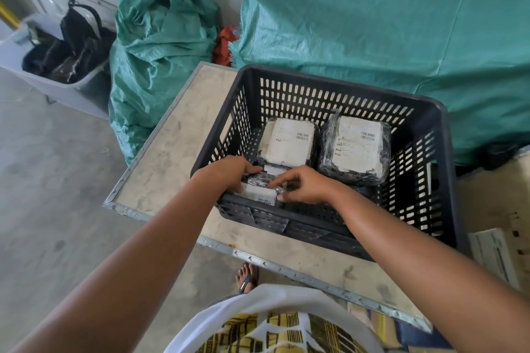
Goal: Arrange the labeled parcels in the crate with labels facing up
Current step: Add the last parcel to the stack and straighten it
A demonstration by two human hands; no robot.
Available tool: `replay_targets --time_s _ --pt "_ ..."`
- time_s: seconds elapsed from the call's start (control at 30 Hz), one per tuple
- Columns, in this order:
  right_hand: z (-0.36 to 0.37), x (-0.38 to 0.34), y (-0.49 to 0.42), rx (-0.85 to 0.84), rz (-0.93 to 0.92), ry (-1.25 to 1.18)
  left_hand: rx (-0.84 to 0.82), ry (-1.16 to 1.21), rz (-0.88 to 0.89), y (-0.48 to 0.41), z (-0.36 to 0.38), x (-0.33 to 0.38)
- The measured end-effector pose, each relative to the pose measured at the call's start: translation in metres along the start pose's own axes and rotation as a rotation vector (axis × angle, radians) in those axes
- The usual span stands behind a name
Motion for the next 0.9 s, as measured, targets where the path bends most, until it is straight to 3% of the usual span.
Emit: replay_targets --time_s 0.23,0.53,0.7,0.9 --pt "-0.002 -0.008 -0.005 0.047 -0.027 0.111 0.066 0.022 0.056 0.001 -0.001 -0.001" --pt "-0.056 -0.04 0.042 0.302 -0.091 -0.056 0.476 0.531 0.383 0.024 -0.019 0.002" --pt "-0.098 -0.07 0.073 0.365 -0.129 -0.167 0.502 0.477 0.561 0.037 -0.025 0.011" --pt "-0.129 -0.092 0.084 0.43 -0.168 -0.118 0.482 0.611 0.549 0.031 -0.043 0.024"
Point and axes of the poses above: each hand's wrist, its own y-axis away from the middle knuckle, its own z-axis out of the palm, x = y × z, the point moved 2 cm from there along -y, towards the middle knuckle, and after that the axes turned 11 degrees about -z, right-handed, at the moved point
